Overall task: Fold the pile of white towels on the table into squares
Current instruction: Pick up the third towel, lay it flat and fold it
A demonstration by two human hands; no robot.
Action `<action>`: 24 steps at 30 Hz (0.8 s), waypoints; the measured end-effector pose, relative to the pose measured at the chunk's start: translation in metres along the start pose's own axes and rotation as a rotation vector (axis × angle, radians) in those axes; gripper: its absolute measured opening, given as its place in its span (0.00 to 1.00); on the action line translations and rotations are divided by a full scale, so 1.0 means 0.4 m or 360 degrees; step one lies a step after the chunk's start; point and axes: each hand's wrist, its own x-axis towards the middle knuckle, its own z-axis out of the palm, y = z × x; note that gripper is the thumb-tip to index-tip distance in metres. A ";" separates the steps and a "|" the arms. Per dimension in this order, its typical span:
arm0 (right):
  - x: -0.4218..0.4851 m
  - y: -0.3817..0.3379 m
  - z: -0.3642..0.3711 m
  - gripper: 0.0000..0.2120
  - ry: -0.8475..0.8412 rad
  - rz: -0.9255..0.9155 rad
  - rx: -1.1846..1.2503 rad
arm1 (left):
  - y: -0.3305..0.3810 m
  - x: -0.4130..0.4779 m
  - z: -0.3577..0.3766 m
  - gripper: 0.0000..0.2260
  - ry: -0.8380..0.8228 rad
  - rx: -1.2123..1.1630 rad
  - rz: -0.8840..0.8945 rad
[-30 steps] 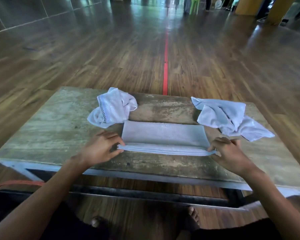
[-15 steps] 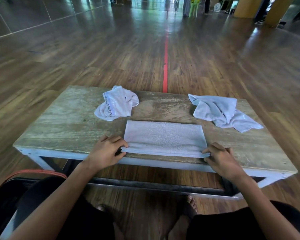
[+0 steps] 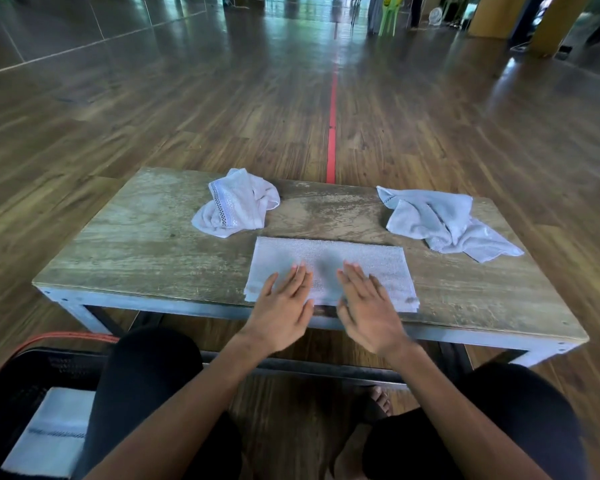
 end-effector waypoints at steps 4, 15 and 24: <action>-0.011 -0.011 0.052 0.33 -0.0040 -0.0044 -0.0171 | -0.009 -0.021 0.040 0.28 -0.0106 0.0077 -0.0051; -0.150 0.115 0.035 0.40 -0.0021 0.0508 -0.0289 | -0.109 -0.106 0.040 0.27 -0.0027 0.0112 -0.0222; -0.106 0.148 -0.050 0.40 0.0165 0.0776 -0.0147 | -0.120 -0.062 0.000 0.33 0.0057 -0.0038 -0.0462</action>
